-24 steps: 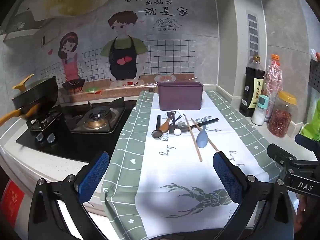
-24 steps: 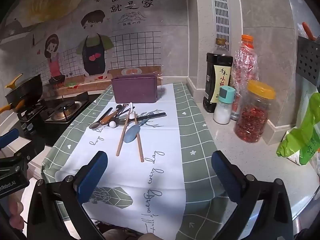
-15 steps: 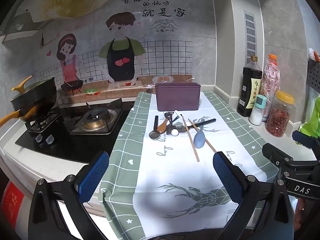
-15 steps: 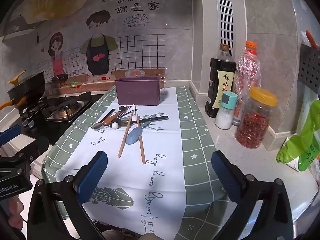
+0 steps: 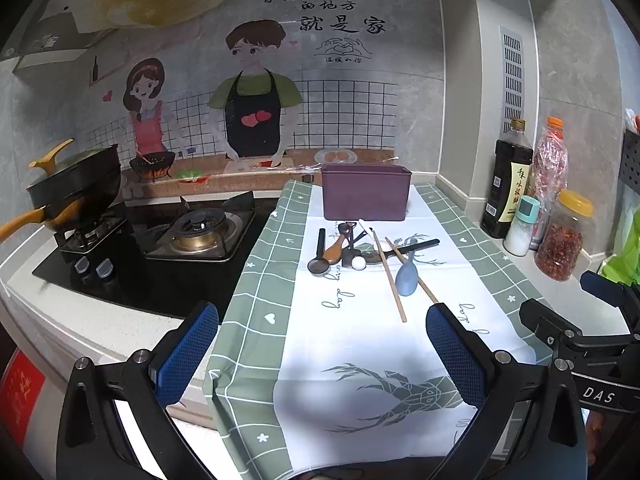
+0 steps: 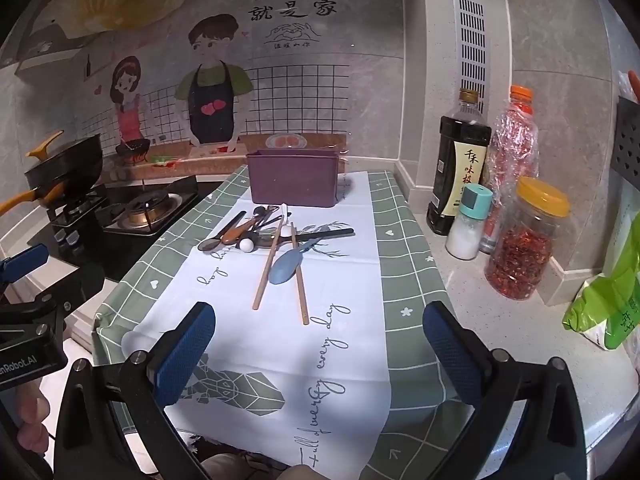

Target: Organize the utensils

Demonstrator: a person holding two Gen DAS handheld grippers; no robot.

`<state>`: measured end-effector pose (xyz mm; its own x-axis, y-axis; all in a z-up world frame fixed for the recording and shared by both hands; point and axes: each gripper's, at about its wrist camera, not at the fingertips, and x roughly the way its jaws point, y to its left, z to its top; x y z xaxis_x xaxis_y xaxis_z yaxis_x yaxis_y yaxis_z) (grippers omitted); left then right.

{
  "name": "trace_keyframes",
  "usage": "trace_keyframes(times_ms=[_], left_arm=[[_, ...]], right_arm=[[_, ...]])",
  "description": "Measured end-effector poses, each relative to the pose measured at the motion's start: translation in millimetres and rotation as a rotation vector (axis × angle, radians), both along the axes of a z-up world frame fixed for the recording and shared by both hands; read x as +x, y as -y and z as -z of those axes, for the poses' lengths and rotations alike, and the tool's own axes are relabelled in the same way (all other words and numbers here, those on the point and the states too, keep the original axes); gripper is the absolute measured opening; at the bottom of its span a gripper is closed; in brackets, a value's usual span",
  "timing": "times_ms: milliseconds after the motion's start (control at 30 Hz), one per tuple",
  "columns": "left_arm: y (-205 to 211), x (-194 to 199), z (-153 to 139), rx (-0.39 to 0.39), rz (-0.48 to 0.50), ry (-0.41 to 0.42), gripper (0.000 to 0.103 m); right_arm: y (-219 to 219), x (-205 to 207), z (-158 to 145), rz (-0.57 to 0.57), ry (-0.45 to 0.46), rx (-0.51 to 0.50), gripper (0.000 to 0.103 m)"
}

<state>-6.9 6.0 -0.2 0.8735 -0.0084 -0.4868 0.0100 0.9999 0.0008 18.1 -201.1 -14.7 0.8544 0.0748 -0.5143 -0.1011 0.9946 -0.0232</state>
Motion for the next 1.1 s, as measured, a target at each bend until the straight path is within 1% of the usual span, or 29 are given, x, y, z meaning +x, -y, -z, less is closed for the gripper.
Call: trace_keyframes(times_ms=[367, 600, 1100], left_arm=[[2, -3, 2, 0.005, 0.003, -0.004, 0.103], [14, -2, 0, 0.018, 0.009, -0.011, 0.103], [17, -4, -6, 0.02, 0.003, 0.011, 0.103]], right_arm=[[1, 0, -2, -0.002, 0.0, 0.001, 0.103], [8, 0, -2, 0.002, -0.003, 0.011, 0.103], [17, 1, -1, 0.002, 0.004, 0.025, 0.103]])
